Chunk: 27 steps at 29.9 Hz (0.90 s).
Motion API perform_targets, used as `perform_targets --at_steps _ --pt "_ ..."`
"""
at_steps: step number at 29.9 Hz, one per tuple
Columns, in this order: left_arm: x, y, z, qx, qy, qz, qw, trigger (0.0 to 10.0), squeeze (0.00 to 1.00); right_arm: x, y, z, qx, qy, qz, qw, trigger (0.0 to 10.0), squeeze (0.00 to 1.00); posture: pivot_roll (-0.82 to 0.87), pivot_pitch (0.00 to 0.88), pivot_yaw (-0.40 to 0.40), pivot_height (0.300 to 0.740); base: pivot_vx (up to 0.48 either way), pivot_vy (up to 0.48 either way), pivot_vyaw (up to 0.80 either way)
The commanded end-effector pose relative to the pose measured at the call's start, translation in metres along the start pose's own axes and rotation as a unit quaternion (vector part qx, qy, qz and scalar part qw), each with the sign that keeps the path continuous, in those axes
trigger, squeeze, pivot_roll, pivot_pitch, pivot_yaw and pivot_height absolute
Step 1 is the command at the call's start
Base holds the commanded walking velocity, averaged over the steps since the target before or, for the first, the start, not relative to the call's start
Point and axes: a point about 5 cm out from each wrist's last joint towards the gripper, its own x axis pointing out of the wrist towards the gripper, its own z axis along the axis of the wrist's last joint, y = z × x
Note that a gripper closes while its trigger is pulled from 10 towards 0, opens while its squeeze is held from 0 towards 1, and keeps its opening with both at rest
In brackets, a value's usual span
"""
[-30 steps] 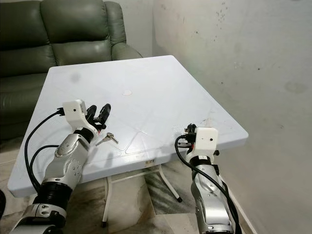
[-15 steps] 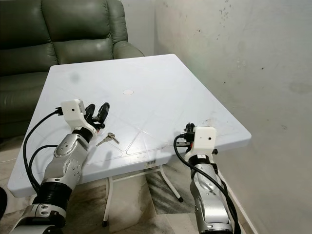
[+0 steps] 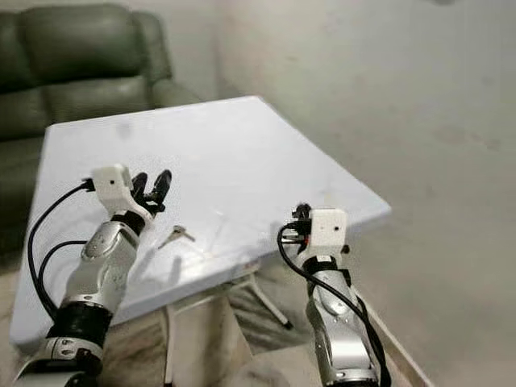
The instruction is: Hang keys on a hook
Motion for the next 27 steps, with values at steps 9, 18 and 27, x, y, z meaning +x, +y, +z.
perform_targets --at_steps 9,18,27 --pt "0.0024 -0.0076 -0.0024 0.004 0.007 -0.008 1.0 10.0 0.0 -0.0016 -0.0075 0.0009 -0.006 -0.001 -0.007 1.0 10.0 0.0 -0.01 0.0 -0.004 0.74 0.0 0.0 -0.66" --pt "0.0033 -0.0093 -0.0037 0.004 0.011 -0.01 1.0 10.0 0.0 -0.003 -0.0089 0.0013 -0.009 -0.001 -0.009 1.0 10.0 0.0 -0.01 0.0 -0.004 0.74 0.0 0.0 -0.67" --pt "0.0042 -0.01 -0.0045 0.004 0.014 -0.009 1.0 10.0 0.0 -0.0028 -0.0101 0.0015 -0.01 -0.001 -0.011 1.0 10.0 0.0 -0.02 0.0 -0.005 0.74 0.0 0.0 -0.66"
